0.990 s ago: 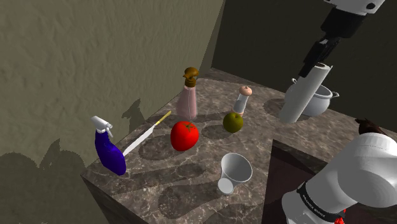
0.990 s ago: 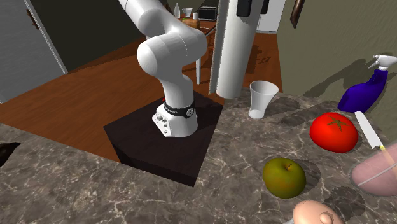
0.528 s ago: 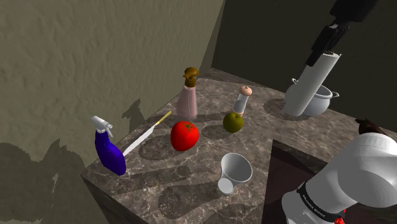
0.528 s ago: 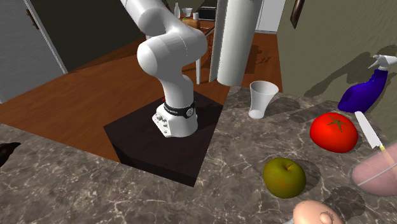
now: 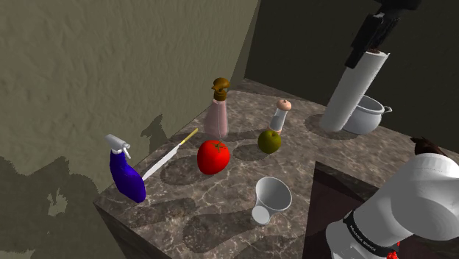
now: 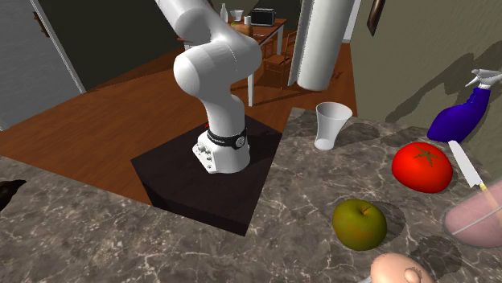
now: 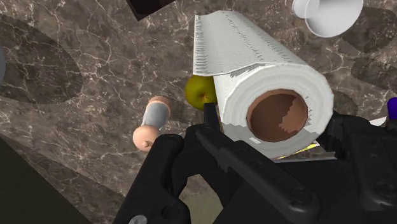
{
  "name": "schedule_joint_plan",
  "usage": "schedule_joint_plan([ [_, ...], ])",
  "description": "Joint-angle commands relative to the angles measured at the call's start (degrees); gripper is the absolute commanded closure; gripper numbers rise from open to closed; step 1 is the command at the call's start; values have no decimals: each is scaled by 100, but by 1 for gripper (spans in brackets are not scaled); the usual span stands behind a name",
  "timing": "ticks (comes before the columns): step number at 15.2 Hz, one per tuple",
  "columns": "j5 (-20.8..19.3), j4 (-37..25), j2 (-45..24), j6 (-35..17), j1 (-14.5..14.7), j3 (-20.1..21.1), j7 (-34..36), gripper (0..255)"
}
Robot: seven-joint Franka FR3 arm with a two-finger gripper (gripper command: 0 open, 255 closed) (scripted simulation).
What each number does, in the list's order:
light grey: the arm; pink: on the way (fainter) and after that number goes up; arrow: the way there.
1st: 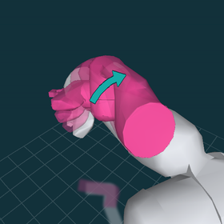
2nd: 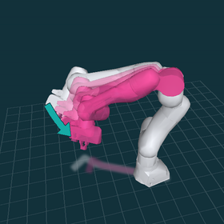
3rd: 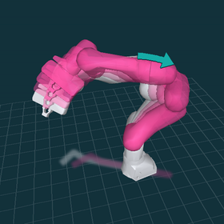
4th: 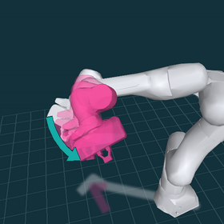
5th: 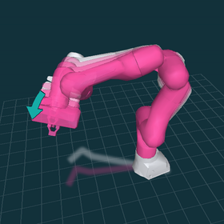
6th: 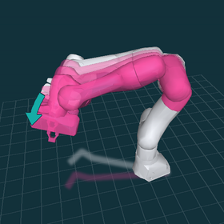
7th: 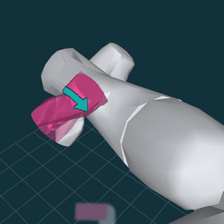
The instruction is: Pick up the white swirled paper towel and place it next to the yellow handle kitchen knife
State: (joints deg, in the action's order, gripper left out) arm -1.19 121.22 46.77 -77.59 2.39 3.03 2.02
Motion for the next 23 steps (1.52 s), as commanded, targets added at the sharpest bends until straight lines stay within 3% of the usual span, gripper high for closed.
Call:
schedule_joint_plan([
  [1,163,-99,-180,-76,34,245,261,255],
  [14,748,-1430,-1788,-415,120,1881,1991,255],
  [19,632,-2264,-2685,-470,112,2572,2745,255],
  [23,296,-3101,-3581,-431,161,3176,3439,255],
])
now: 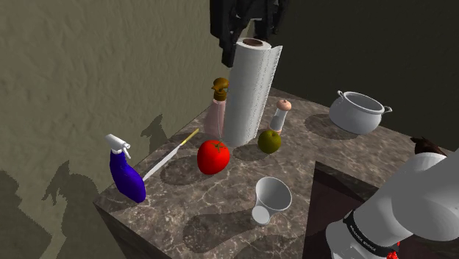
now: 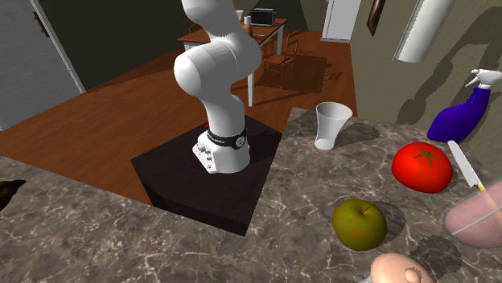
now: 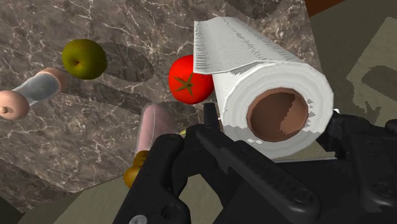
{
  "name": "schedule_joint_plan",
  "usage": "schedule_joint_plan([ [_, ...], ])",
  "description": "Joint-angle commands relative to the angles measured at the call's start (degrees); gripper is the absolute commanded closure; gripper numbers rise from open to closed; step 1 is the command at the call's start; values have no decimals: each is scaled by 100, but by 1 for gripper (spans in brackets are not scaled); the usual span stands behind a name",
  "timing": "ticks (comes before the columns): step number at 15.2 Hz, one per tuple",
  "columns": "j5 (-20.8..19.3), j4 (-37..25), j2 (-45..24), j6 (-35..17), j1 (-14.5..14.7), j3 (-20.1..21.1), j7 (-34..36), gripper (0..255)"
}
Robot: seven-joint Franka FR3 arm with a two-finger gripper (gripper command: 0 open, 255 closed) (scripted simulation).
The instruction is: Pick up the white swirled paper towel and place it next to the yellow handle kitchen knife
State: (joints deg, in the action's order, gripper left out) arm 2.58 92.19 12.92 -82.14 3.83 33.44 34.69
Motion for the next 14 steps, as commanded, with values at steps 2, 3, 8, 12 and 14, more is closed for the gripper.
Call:
schedule_joint_plan([
  [2,-367,-694,-731,94,101,449,560,255],
  [3,-545,-966,-1024,148,172,601,763,255],
  [8,-730,-993,-1315,-30,303,725,1005,255],
  [12,-612,-505,-1137,-388,256,676,946,255],
  [14,-565,-278,-1064,-561,241,656,922,255],
])
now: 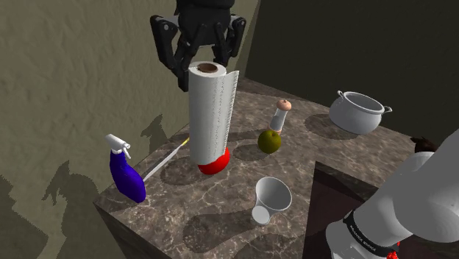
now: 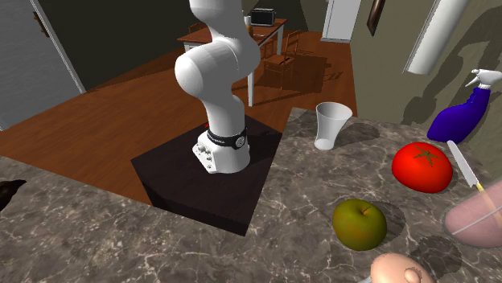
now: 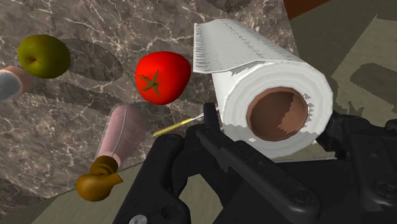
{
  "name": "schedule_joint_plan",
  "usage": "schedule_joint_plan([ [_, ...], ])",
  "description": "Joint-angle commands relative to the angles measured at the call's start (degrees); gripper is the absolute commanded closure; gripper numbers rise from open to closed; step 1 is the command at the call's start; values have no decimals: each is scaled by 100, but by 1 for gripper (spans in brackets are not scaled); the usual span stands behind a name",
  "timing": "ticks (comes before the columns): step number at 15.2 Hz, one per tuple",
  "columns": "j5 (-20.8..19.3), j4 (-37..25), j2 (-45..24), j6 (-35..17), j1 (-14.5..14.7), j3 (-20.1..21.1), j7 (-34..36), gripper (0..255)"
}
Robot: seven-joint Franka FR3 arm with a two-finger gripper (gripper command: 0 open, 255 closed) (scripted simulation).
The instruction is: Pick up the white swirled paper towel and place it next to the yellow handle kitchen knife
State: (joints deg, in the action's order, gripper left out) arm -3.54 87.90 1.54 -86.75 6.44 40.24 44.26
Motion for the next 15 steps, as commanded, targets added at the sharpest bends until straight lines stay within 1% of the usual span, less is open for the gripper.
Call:
schedule_joint_plan([
  [1,69,260,107,-185,-26,-33,-46,255],
  [15,224,1575,358,-1311,-44,-87,-96,255],
])
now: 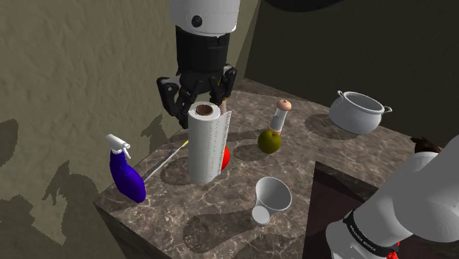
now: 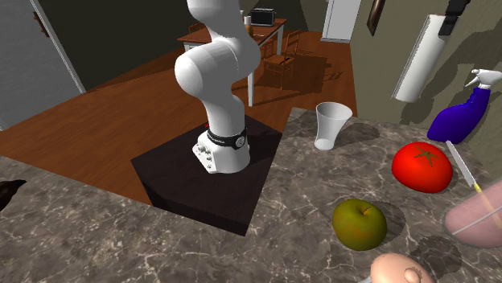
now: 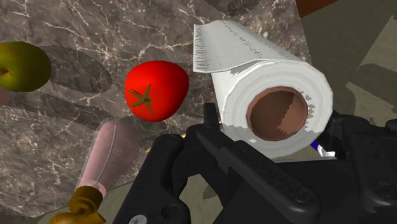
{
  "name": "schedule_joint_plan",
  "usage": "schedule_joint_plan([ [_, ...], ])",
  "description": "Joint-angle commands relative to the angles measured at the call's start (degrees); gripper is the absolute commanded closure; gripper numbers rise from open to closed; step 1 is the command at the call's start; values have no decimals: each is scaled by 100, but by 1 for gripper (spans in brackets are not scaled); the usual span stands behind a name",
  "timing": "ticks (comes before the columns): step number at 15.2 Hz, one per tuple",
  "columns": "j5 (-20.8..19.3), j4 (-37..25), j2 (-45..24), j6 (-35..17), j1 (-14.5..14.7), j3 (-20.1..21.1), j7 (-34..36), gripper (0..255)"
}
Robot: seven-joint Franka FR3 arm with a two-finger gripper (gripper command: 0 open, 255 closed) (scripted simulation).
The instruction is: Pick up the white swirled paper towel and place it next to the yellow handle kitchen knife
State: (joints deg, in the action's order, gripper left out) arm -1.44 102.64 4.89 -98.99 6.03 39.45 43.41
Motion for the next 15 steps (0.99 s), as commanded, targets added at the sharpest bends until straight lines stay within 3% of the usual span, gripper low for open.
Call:
schedule_joint_plan([
  [1,16,182,28,-164,-2,-7,-8,255],
  [15,-63,1164,-83,-1227,18,38,112,255],
])
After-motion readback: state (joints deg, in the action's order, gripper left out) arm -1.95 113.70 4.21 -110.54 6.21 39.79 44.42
